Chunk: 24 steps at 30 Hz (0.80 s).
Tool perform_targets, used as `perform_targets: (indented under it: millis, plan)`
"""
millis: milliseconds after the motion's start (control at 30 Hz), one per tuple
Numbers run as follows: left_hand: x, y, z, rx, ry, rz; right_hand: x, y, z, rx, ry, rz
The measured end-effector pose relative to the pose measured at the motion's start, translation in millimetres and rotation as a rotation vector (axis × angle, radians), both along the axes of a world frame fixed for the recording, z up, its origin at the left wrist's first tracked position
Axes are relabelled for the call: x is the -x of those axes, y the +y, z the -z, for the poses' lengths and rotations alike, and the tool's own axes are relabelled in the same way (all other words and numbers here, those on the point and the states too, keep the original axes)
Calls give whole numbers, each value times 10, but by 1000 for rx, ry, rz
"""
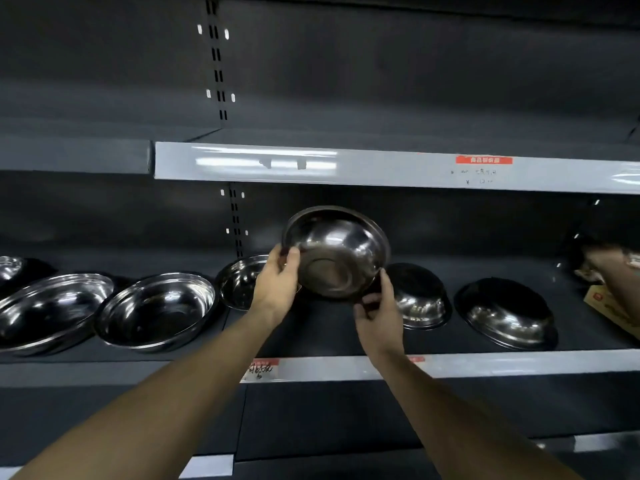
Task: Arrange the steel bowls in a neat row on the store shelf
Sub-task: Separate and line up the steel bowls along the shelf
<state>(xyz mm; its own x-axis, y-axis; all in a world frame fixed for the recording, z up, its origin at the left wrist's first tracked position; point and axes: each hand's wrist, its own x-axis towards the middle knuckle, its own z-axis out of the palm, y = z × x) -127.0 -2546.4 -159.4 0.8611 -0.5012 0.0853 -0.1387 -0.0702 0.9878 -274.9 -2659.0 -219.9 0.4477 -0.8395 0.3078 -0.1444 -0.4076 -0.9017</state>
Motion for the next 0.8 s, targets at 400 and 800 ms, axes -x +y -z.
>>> perform_targets:
  millis: [400, 800]
  plan:
    - [39, 236, 151, -171, -42, 166, 384, 155, -170, -547, -170, 184]
    - [-244, 465, 15, -402, -275, 277, 225, 265, -346, -574, -54, 258]
